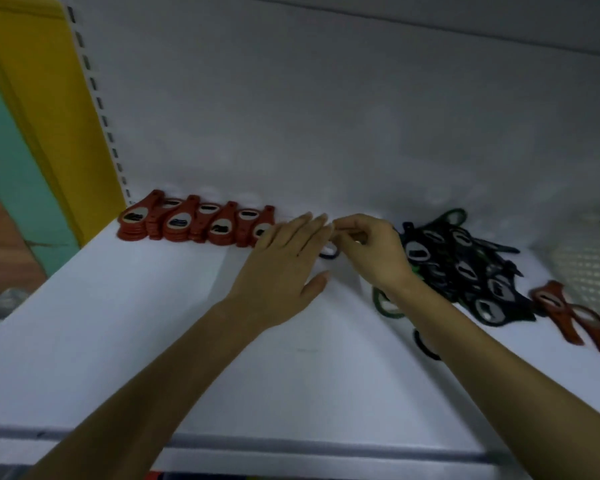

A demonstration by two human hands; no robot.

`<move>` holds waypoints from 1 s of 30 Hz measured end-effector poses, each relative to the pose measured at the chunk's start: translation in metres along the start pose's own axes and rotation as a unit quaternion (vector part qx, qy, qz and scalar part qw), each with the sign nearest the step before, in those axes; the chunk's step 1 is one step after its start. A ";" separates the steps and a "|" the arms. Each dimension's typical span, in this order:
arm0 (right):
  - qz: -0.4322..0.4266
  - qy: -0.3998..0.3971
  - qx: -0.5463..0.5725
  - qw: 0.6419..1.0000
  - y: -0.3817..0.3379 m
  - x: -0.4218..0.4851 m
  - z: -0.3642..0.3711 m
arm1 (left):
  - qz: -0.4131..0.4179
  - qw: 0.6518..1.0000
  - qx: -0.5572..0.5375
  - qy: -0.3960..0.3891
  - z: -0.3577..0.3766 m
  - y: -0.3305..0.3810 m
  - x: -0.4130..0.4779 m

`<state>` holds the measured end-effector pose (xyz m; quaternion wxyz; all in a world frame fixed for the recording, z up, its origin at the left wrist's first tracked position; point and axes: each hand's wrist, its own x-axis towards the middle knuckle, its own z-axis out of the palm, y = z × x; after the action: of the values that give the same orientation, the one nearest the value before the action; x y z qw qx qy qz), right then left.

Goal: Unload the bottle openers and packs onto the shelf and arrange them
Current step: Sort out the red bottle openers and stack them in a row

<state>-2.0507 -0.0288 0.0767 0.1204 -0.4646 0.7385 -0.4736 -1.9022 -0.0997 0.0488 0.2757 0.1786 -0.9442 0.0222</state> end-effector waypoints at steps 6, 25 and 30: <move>0.007 0.151 -0.013 0.988 0.053 -0.041 -0.087 | 0.093 0.985 -0.148 -0.005 0.028 0.104 0.032; 0.137 0.189 -0.331 0.914 0.152 -0.103 -0.205 | -0.105 0.821 -0.546 -0.127 0.105 0.247 0.100; 0.102 0.178 -0.424 0.882 0.151 -0.107 -0.199 | -0.154 0.779 -0.604 -0.067 0.106 0.237 0.096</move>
<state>-2.2024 0.1915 0.0304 -0.1733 -0.3011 0.9212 -0.1749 -2.1152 0.0761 0.0230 0.2633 0.1199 -0.7397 -0.6075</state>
